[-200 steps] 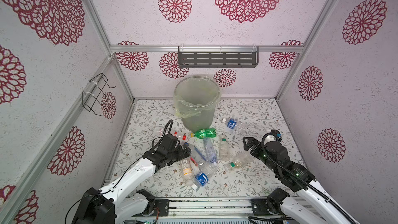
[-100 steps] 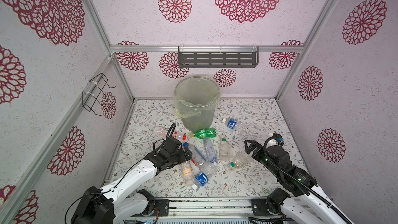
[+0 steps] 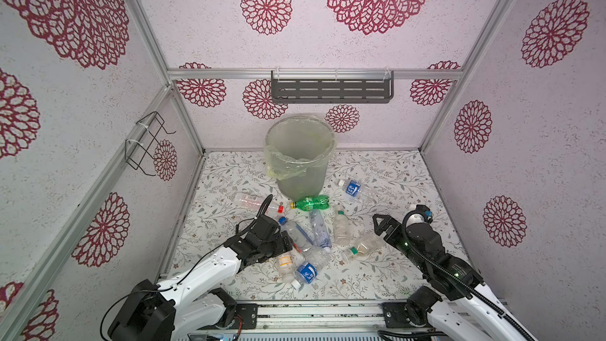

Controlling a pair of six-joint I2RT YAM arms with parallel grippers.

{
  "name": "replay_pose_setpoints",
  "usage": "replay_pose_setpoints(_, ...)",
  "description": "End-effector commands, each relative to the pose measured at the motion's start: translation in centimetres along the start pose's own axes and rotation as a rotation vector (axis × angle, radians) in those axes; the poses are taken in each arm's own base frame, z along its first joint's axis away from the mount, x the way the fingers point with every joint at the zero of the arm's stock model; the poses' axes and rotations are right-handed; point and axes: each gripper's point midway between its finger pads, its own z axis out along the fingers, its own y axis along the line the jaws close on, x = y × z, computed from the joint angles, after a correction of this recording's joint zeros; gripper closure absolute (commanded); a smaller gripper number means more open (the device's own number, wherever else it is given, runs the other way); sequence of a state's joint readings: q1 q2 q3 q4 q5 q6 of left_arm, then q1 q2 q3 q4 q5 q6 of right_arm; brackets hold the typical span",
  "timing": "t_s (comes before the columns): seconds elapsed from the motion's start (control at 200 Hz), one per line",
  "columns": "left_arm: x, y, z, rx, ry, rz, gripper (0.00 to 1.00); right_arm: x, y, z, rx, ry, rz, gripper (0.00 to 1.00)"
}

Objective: Throw the plastic bottles in the bin
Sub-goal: Pick up the plastic bottle from the bottom-center of the table.

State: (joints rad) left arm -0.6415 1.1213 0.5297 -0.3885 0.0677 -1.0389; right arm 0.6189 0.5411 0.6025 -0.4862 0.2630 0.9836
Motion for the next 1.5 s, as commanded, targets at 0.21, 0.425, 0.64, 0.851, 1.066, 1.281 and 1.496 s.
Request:
replay_pose_setpoints(0.21, 0.5, -0.2, 1.1, -0.025, 0.004, 0.014, 0.16, -0.3, -0.9, -0.6, 0.013, -0.033, 0.045, 0.01)
replay_pose_setpoints(0.425, 0.6, 0.0, 1.6, -0.044, 0.011, 0.029, 0.22, -0.3, -0.9, -0.9, 0.01, -0.032, 0.055, 0.01)
replay_pose_setpoints(0.64, 0.8, 0.3, 2.1, -0.063, 0.021, 0.042, 0.34, -0.4, -1.3, -1.4, 0.012, -0.04, 0.068, 0.01)
replay_pose_setpoints(0.851, 0.9, 0.6, 2.1, -0.076, 0.022, 0.049, 0.4, -0.6, -1.6, -1.8, 0.015, -0.052, 0.076, 0.01)
replay_pose_setpoints(1.066, 0.4, 0.7, 0.6, -0.07, -0.018, 0.06, 0.48, -0.3, -2.2, -1.8, 0.032, -0.051, 0.085, 0.01)
replay_pose_setpoints(1.281, -0.8, 0.3, -1.6, -0.02, -0.106, 0.047, 0.52, 0.6, -3.3, -1.2, 0.062, -0.033, 0.104, 0.01)
replay_pose_setpoints(1.496, -2.1, -0.3, -3.8, 0.004, -0.149, 0.058, 0.54, 1.3, -4.4, -0.9, 0.087, -0.026, 0.123, 0.01)
